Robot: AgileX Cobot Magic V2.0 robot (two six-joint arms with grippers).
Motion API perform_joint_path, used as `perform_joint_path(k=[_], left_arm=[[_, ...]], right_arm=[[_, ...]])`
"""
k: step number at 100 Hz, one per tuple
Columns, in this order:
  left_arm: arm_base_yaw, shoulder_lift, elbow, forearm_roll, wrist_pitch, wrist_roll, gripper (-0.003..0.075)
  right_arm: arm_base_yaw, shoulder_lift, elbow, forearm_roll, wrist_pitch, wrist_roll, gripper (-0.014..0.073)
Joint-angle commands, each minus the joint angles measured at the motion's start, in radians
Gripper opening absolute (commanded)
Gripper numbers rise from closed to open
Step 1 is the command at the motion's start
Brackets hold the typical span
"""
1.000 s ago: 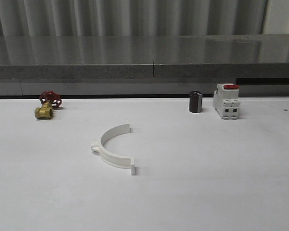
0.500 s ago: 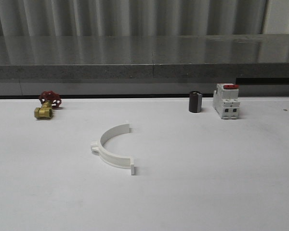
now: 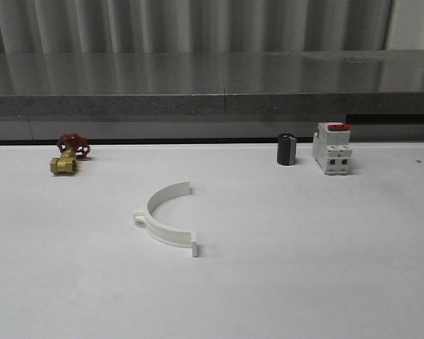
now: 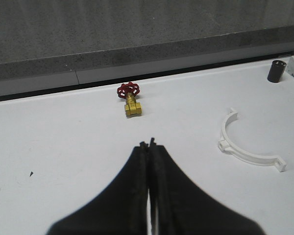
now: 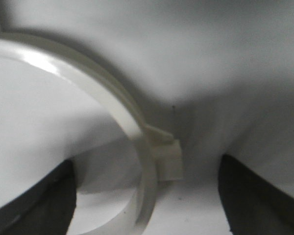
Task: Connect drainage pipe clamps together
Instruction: 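Grasp the second white clamp half with the right gripper and lift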
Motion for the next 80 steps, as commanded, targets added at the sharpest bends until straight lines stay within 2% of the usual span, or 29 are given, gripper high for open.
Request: perform_joint_path(k=[1, 13, 20, 50, 62, 80], left_arm=[[0.003, 0.007, -0.027, -0.013, -0.073, -0.002, -0.002], [0.003, 0.007, -0.027, -0.013, -0.073, -0.002, -0.002], [0.003, 0.007, -0.027, -0.013, -0.073, -0.002, -0.002], [0.003, 0.007, -0.027, -0.013, -0.073, -0.002, -0.002], [0.003, 0.007, -0.027, -0.013, -0.073, -0.002, -0.002], [0.003, 0.007, -0.027, -0.013, -0.073, -0.002, -0.002]], right_arm=[[-0.009, -0.045, -0.032, -0.019, 0.002, -0.005, 0.0461], [-0.009, -0.045, -0.032, -0.029, -0.001, 0.007, 0.0239], [-0.009, -0.045, -0.032, -0.033, -0.003, 0.035, 0.0186], [0.027, -0.092, -0.032, -0.042, 0.019, 0.071, 0.0183], [0.091, -0.148, -0.032, -0.047, 0.035, 0.118, 0.0183], [0.218, -0.205, -0.032, -0.047, 0.078, 0.264, 0.0183]])
